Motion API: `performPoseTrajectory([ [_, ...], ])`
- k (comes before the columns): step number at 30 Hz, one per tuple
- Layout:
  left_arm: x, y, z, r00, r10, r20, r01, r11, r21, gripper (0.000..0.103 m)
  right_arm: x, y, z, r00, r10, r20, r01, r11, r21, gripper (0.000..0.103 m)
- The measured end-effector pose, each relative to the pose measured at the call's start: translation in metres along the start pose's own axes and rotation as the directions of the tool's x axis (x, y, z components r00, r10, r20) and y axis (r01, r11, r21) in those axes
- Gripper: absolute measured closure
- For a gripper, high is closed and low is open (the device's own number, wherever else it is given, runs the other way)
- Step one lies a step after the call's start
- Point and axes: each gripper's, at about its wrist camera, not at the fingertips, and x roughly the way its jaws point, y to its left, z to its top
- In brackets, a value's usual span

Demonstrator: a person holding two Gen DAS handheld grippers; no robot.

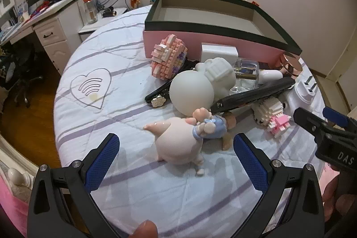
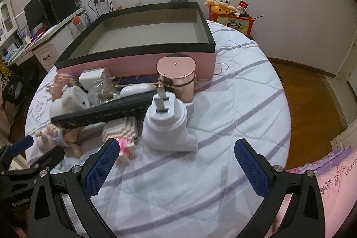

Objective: Organize rigid objects
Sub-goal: 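Grasp the white plug adapter with the right gripper while the left grasps the pig figurine, then carry both items into the tray and open both grippers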

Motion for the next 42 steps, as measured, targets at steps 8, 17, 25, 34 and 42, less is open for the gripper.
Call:
performPoseTrajectory([
  [8, 0.021, -0.002, 0.008, 0.999, -0.043, -0.002, 0.043, 0.999, 0.012, 0.000, 0.023, -0.002, 0.010, 1.000, 0.026, -0.011, -0.026, 1.000, -0.012, 0.001],
  [17, 0.028, -0.007, 0.011, 0.998, -0.059, 0.033, 0.058, 0.998, 0.021, 0.005, 0.037, -0.007, 0.012, 0.995, 0.088, -0.052, -0.089, 0.996, -0.022, 0.049],
  [25, 0.019, -0.006, 0.005, 0.991, -0.129, 0.038, 0.129, 0.992, 0.012, 0.027, 0.032, -0.011, 0.011, 0.994, 0.101, -0.028, -0.101, 0.995, -0.005, 0.049],
  [34, 0.005, 0.006, -0.001, 0.987, -0.161, 0.031, 0.161, 0.987, -0.015, 0.027, 0.014, -0.023, 0.007, 0.992, 0.125, 0.001, -0.125, 0.992, 0.032, 0.049],
  [42, -0.032, 0.019, 0.009, 0.986, -0.145, 0.079, 0.147, 0.989, -0.019, 0.027, -0.008, -0.024, 0.006, 0.986, 0.162, 0.025, -0.163, 0.986, 0.027, 0.049],
])
